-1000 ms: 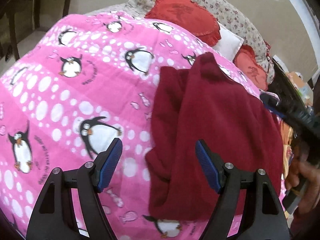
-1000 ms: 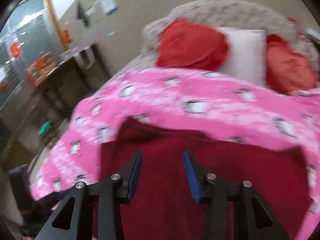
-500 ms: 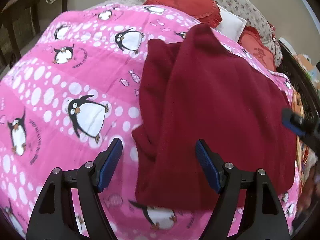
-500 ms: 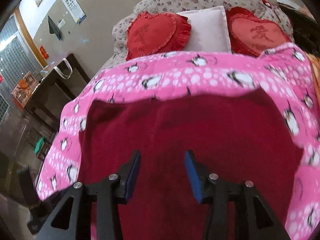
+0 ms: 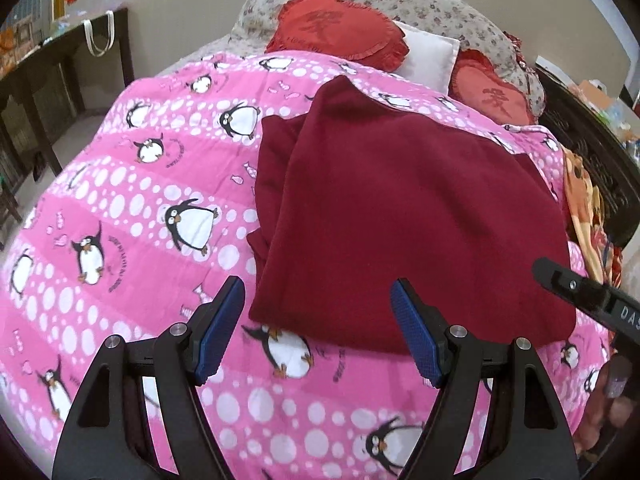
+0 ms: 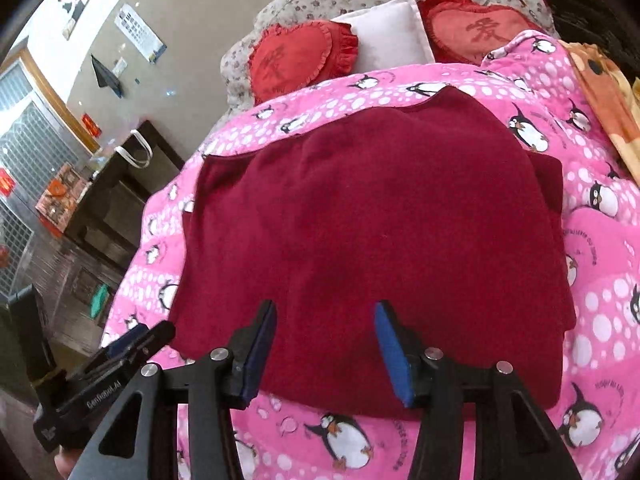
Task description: Fold small clothes
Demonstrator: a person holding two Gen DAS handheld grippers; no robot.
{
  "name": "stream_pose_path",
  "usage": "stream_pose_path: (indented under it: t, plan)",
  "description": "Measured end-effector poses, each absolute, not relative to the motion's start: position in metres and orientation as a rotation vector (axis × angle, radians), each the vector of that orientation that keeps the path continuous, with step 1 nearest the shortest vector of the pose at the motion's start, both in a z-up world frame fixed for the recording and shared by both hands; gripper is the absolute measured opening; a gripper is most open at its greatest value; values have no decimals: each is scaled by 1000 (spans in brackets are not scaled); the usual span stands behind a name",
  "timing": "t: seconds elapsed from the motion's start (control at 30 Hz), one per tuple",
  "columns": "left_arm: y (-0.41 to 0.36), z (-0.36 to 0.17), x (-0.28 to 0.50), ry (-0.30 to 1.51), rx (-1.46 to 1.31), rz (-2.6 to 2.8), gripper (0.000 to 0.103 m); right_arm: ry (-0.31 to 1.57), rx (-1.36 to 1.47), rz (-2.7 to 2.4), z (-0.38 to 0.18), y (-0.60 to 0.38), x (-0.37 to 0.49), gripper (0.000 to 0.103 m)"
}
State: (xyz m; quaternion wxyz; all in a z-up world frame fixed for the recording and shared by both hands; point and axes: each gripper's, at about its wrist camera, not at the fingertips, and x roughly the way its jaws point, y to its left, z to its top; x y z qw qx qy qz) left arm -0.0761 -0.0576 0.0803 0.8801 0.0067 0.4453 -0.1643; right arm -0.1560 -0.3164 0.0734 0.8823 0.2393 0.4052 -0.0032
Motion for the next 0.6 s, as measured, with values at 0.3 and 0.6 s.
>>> stream_pose_path:
  t: [0.3,0.6]
  plan:
    - [-63,90,-95,898,64,-310,76,877,503,65,73,-303,-152,55]
    - [-63,88,-88,920,7,-274,76,897,416,98,85,-300,-145,55]
